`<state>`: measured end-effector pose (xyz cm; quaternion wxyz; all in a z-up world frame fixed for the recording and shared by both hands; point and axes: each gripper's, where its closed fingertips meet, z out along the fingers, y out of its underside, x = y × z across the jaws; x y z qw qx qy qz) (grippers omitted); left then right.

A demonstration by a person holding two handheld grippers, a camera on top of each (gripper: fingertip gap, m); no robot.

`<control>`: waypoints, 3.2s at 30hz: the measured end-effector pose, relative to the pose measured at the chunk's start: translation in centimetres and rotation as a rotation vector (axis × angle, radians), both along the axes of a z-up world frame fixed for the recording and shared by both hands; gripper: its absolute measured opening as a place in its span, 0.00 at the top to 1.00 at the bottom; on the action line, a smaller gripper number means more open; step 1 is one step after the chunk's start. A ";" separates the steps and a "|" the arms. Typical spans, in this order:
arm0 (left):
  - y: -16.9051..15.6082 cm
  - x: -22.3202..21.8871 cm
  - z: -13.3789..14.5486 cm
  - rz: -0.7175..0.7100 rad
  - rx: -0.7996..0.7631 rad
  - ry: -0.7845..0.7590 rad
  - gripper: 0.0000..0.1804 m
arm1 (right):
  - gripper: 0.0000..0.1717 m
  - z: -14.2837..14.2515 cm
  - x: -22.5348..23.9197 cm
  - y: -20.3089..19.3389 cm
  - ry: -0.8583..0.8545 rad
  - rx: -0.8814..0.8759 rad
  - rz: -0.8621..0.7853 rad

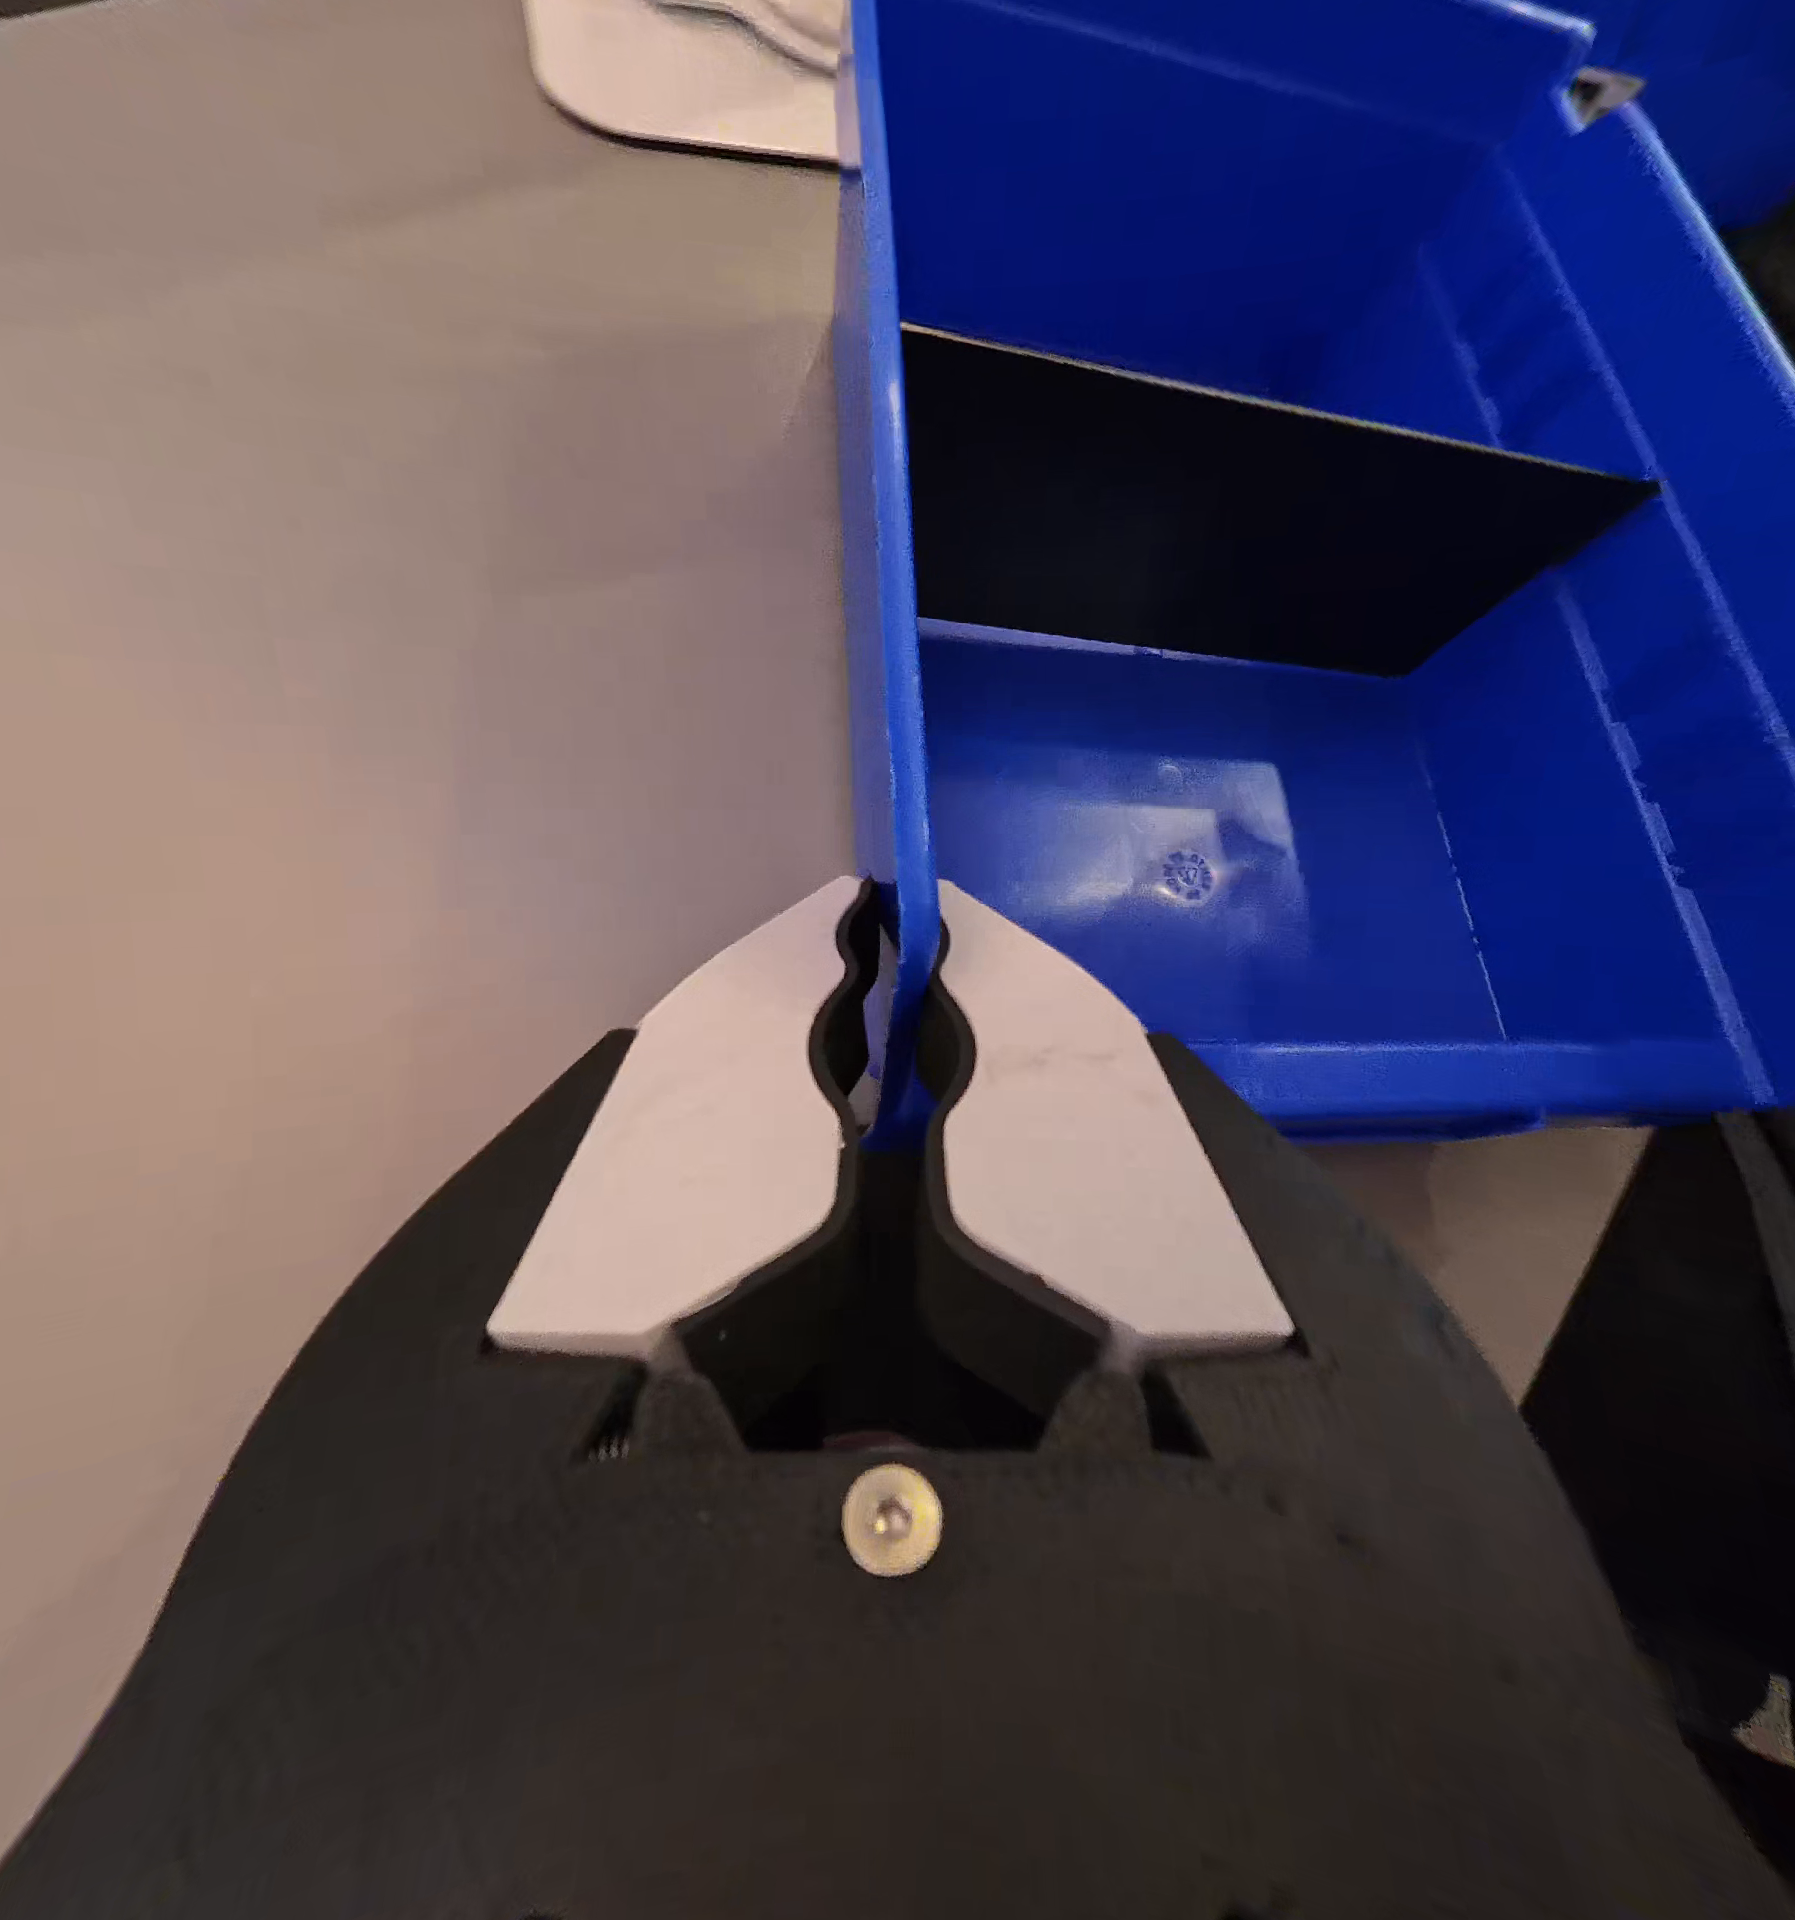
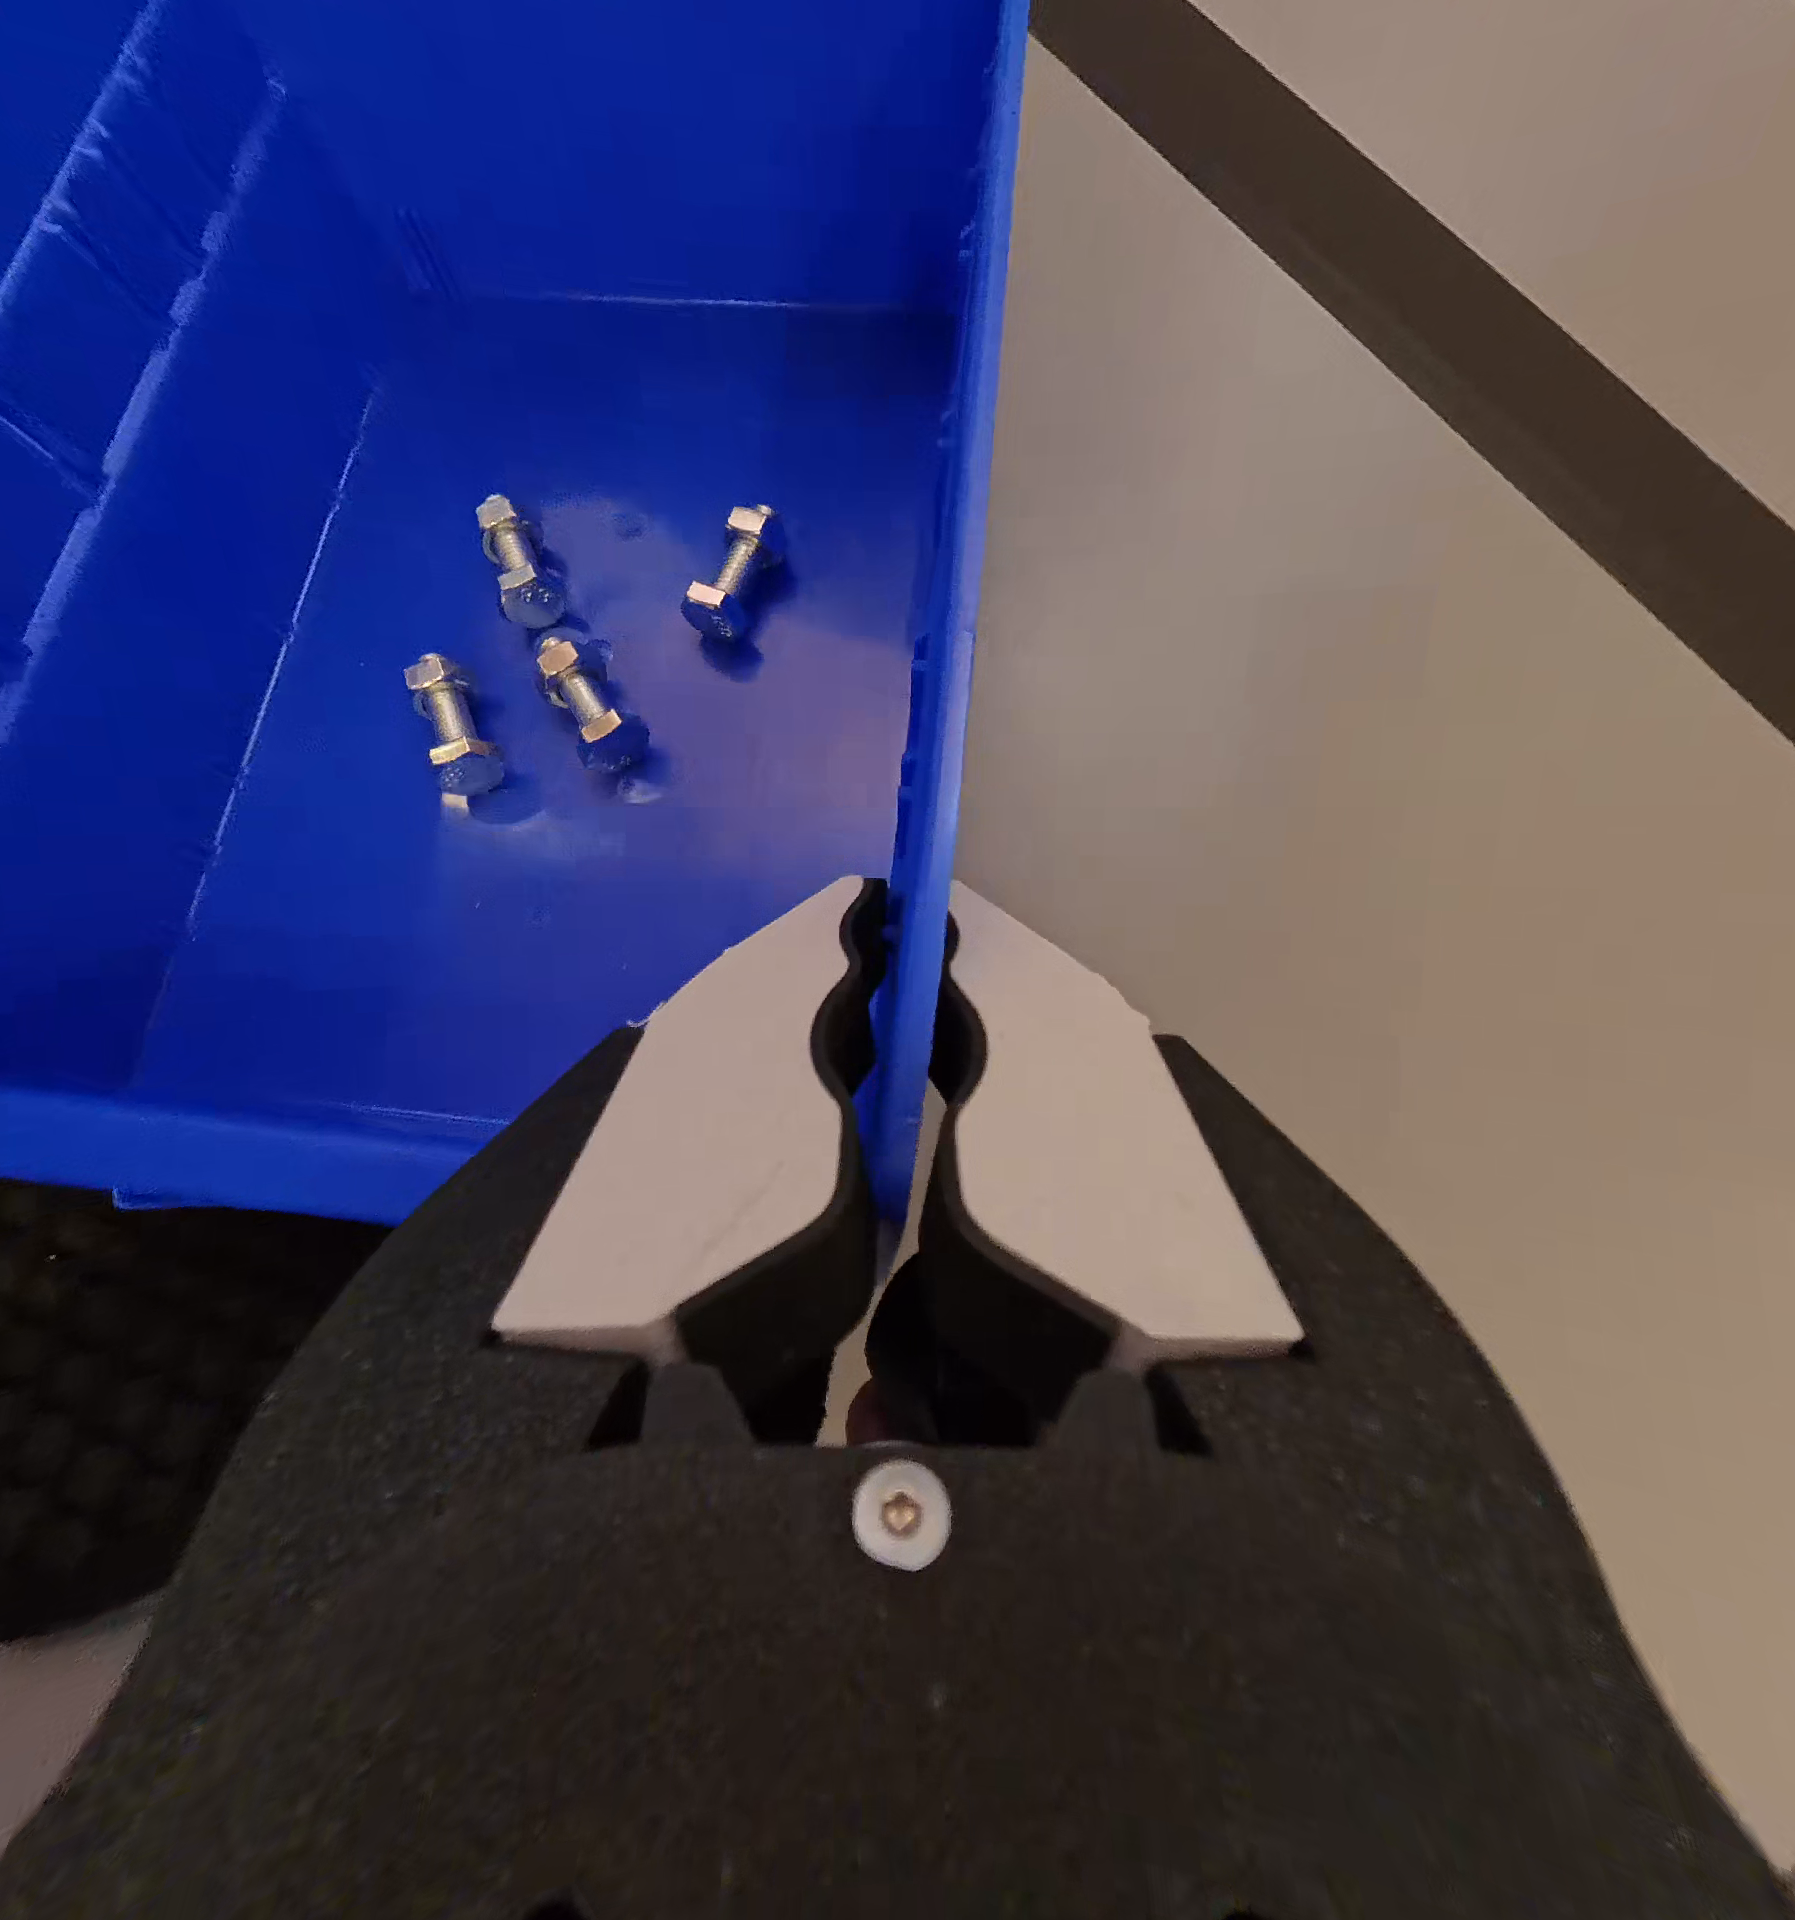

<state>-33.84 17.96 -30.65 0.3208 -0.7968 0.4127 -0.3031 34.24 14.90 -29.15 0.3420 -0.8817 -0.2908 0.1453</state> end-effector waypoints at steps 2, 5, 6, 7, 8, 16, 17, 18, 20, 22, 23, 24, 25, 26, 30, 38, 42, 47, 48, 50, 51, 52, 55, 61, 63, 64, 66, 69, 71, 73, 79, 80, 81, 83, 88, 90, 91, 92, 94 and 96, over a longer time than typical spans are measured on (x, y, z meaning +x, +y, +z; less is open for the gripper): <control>-1.0 1.4 0.0 -0.072 -0.004 0.001 0.97 | 0.97 0.0 -1.0 0.3 0.007 0.010 0.042; -2.5 3.5 0.0 -0.184 -0.018 -0.005 0.97 | 0.97 0.0 -2.4 0.8 0.008 0.012 0.101; -3.0 4.1 -0.1 -0.215 -0.023 -0.006 0.97 | 0.97 0.0 -3.0 0.9 0.009 0.012 0.122; -3.5 4.6 -0.2 -0.248 -0.035 -0.004 0.97 | 0.97 0.0 -3.4 1.0 0.009 0.012 0.142; -3.9 5.1 -0.4 -0.279 -0.044 -0.002 0.97 | 0.97 0.0 -3.9 1.2 0.009 0.012 0.160; -5.8 8.4 -0.7 -0.429 -0.070 -0.018 0.97 | 0.97 -0.3 -7.4 2.2 0.026 0.012 0.272; -6.0 8.7 -0.7 -0.443 -0.066 -0.010 0.97 | 0.97 -0.3 -7.8 2.3 0.029 0.013 0.286; -6.0 9.0 -0.7 -0.445 -0.053 -0.003 0.97 | 0.97 -0.3 -8.2 2.5 0.031 0.013 0.299; -6.4 9.6 -0.6 -0.460 -0.055 0.002 0.97 | 0.97 -0.4 -8.9 2.8 0.030 0.019 0.320; -7.0 10.2 -0.7 -0.489 -0.062 0.005 0.97 | 0.97 -0.8 -9.5 3.2 0.025 0.019 0.341; -7.3 10.4 -0.8 -0.513 -0.064 0.008 0.97 | 0.97 -1.1 -9.8 3.3 0.018 0.017 0.353; -7.3 10.4 -0.8 -0.519 -0.051 0.021 0.98 | 0.97 -1.3 -10.0 3.6 0.020 0.009 0.356; -7.0 10.5 -0.8 -0.511 -0.044 0.028 0.98 | 0.97 -1.5 -10.0 3.7 0.025 0.004 0.357; -7.0 10.7 -0.7 -0.514 -0.050 0.022 0.98 | 0.97 -1.4 -10.0 3.8 0.035 0.009 0.359; -7.6 11.5 -0.7 -0.572 -0.047 0.035 0.98 | 0.97 -1.7 -10.1 3.2 0.029 0.014 0.419; -8.6 13.6 -0.7 -0.600 -0.037 0.023 0.98 | 0.97 -1.8 -11.3 3.3 0.048 0.033 0.455; -9.5 14.5 -0.8 -0.618 -0.040 0.023 0.98 | 0.97 -1.5 -11.8 2.9 0.032 0.043 0.499; -10.0 15.8 -0.8 -0.649 -0.032 0.013 0.98 | 0.97 -1.4 -12.5 3.0 0.043 0.057 0.542; -10.2 16.0 -0.8 -0.657 -0.030 0.015 0.98 | 0.97 -1.5 -12.8 3.0 0.053 0.057 0.545; -10.4 16.5 -0.8 -0.665 -0.031 0.013 0.98 | 0.97 -1.8 -13.6 3.1 0.074 0.042 0.544; -10.4 16.8 -0.7 -0.664 -0.034 0.011 0.98 | 0.97 -1.9 -14.0 3.2 0.081 0.042 0.543; -10.5 17.0 -0.7 -0.658 -0.039 0.011 0.98 | 0.97 -1.8 -14.5 3.4 0.080 0.043 0.538; -10.6 17.6 -0.7 -0.632 -0.058 0.002 0.97 | 0.97 -1.8 -16.3 4.0 0.076 0.038 0.546; -10.4 18.3 -0.7 -0.544 -0.061 -0.009 0.95 | 0.97 -1.8 -21.2 6.0 0.071 0.043 0.589; -10.4 18.3 -0.7 -0.519 -0.071 -0.012 0.94 | 0.97 -1.9 -23.1 6.6 0.080 0.037 0.585; -10.4 18.1 -0.8 -0.511 -0.082 -0.006 0.94 | 0.95 -1.9 -23.6 7.0 0.070 0.036 0.566; -10.4 17.4 -0.7 -0.492 -0.127 -0.011 0.84 | 0.84 -1.0 -23.9 7.5 0.075 0.047 0.511; -9.7 15.4 0.4 -0.416 -0.165 -0.045 0.68 | 0.76 1.2 -22.0 6.8 0.071 0.064 0.373; -8.6 14.2 1.6 -0.331 -0.187 -0.055 0.60 | 0.70 2.8 -20.7 4.5 0.059 0.050 0.293; -7.1 14.0 3.2 -0.236 -0.194 -0.068 0.56 | 0.69 4.5 -20.1 0.8 0.073 0.008 0.225; -3.5 17.7 5.7 -0.073 -0.231 -0.016 0.56 | 0.70 6.3 -23.9 -10.8 0.149 -0.083 0.173; -3.0 18.5 5.7 -0.057 -0.244 -0.007 0.57 | 0.69 5.8 -24.8 -12.3 0.147 -0.109 0.178; -2.5 19.1 5.5 -0.046 -0.254 0.008 0.57 | 0.68 5.4 -25.6 -13.6 0.144 -0.126 0.171; -1.3 19.7 4.6 -0.006 -0.260 0.079 0.58 | 0.68 4.7 -27.2 -15.7 0.165 -0.159 0.165; -0.1 20.7 2.3 0.003 -0.299 0.219 0.66 | 0.69 3.2 -28.9 -17.1 0.116 -0.162 0.106; -0.3 20.8 1.4 -0.018 -0.313 0.268 0.69 | 0.71 3.0 -28.7 -16.9 0.083 -0.144 0.082; -0.4 21.0 1.4 -0.026 -0.338 0.258 0.71 | 0.73 3.0 -28.6 -16.8 0.066 -0.138 0.070; -0.5 21.2 1.5 -0.033 -0.353 0.246 0.76 | 0.77 2.8 -28.4 -16.7 0.038 -0.131 0.066; -0.2 21.0 1.6 -0.031 -0.339 0.264 0.79 | 0.77 2.9 -28.3 -16.6 -0.003 -0.116 0.055; 0.6 20.3 1.6 -0.017 -0.284 0.315 0.87 | 0.76 2.3 -28.2 -16.9 -0.038 -0.146 0.059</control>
